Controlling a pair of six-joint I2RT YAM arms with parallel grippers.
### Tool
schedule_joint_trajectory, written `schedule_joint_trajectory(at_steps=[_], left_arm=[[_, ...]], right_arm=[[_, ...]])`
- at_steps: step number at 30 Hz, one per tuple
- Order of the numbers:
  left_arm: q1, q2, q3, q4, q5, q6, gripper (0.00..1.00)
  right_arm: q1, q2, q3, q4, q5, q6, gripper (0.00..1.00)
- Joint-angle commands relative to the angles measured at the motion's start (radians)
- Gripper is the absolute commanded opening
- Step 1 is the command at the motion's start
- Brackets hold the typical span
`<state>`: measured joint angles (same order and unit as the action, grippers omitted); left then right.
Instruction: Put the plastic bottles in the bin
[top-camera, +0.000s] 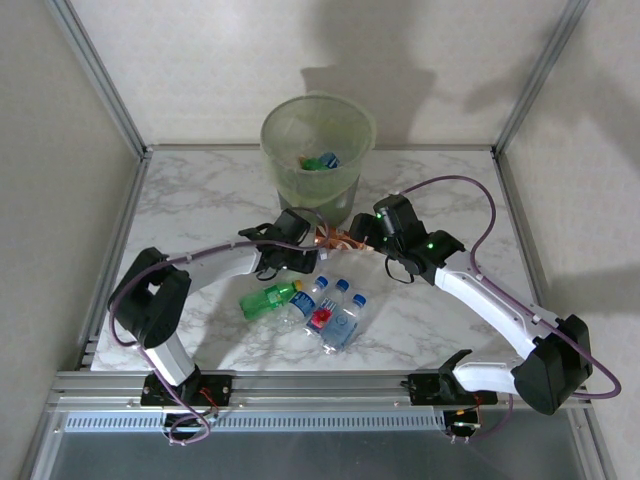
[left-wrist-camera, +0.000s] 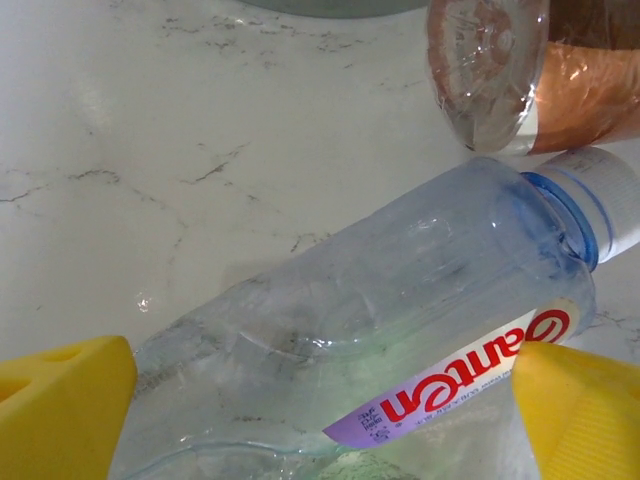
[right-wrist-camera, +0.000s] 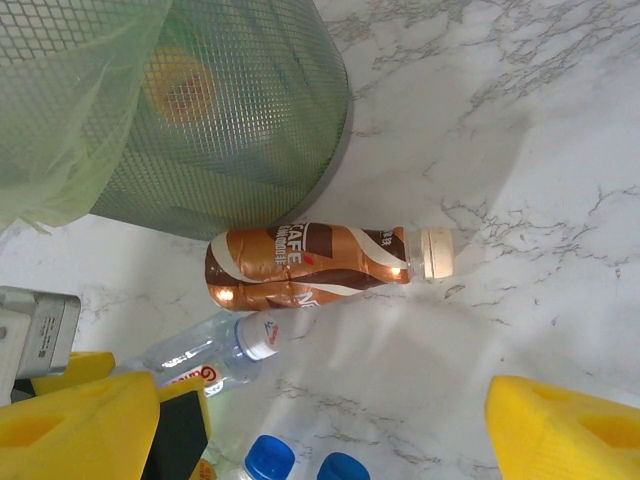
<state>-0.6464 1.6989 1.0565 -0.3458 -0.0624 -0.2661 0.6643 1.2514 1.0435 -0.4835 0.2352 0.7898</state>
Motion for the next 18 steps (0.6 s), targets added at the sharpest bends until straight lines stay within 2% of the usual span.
schedule_joint_trajectory(at_steps=[1,12,18], left_arm=[[0.007,-0.025,-0.038,-0.044,0.035,0.001,0.98],[-0.002,-0.028,-0.040,-0.079,0.068,0.022,0.99],[-0.019,-0.019,-0.014,-0.095,0.080,0.037,0.93]], right_arm=[[-0.006,-0.008,0.033,-0.010,0.006,0.001,0.86],[-0.006,0.008,0.054,-0.010,0.003,-0.006,0.89],[-0.006,0.011,0.062,-0.013,0.005,-0.009,0.90]])
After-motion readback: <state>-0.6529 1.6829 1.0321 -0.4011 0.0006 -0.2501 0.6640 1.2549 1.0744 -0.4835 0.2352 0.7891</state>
